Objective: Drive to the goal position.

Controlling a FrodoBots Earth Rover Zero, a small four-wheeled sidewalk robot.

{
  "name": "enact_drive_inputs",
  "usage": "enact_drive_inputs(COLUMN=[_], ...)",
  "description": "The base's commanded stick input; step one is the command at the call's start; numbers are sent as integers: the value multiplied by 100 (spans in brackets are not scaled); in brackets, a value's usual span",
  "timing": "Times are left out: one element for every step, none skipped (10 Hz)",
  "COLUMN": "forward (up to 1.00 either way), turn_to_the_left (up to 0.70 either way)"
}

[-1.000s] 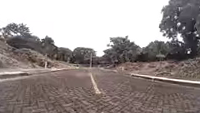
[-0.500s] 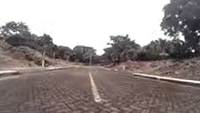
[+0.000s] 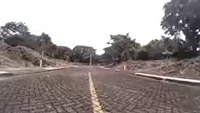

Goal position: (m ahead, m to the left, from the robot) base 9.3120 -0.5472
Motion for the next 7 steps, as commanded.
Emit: enact_drive_inputs(forward=[100, 100, 100, 100, 100, 100, 100], turn_to_the_left=[0, 0, 0, 0, 0, 0, 0])
